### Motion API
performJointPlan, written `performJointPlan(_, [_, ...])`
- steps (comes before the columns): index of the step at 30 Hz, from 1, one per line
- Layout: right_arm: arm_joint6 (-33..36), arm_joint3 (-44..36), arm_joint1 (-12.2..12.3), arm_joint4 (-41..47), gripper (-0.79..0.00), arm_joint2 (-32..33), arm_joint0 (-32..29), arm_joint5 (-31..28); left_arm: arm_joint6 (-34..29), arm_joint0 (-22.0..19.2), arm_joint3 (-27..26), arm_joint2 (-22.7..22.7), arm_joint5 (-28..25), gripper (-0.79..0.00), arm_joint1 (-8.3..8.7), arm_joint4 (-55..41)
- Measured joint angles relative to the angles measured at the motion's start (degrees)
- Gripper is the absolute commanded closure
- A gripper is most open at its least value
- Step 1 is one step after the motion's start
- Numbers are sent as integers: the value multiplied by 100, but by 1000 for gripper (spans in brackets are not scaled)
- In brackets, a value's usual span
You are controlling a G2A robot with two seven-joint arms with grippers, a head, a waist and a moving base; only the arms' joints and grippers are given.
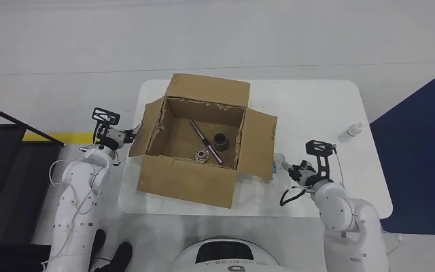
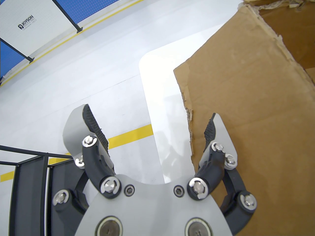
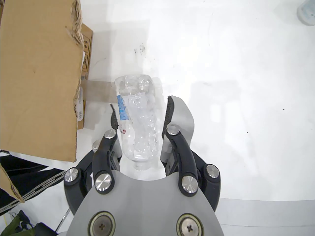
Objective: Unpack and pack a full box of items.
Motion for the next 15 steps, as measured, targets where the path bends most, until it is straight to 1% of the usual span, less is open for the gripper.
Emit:
performJointPlan(1, [68,48,9,-22,-659,-8,26,-7,0,0,0,0,0,-785,0,0])
performJointPlan(3, [265,205,32,-165,-668,-71,130,-29,0,0,0,0,0,-785,0,0])
performJointPlan(5, [462,359,57,-340,-650,-167,263,-122,0,0,0,0,0,-785,0,0])
performJointPlan(6, [535,422,66,-375,-653,-205,317,-166,0,0,0,0,0,-785,0,0])
performJointPlan(9, [695,619,90,-442,-597,-276,480,-195,0,0,0,0,0,-785,0,0])
performJointPlan(11, [785,717,103,-482,-582,-343,565,-200,0,0,0,0,0,-785,0,0])
performJointPlan(12, [824,750,109,-505,-560,-379,590,-211,0,0,0,0,0,-785,0,0])
performJointPlan(15, [932,840,127,-635,-548,-507,650,-214,0,0,0,0,0,-785,0,0])
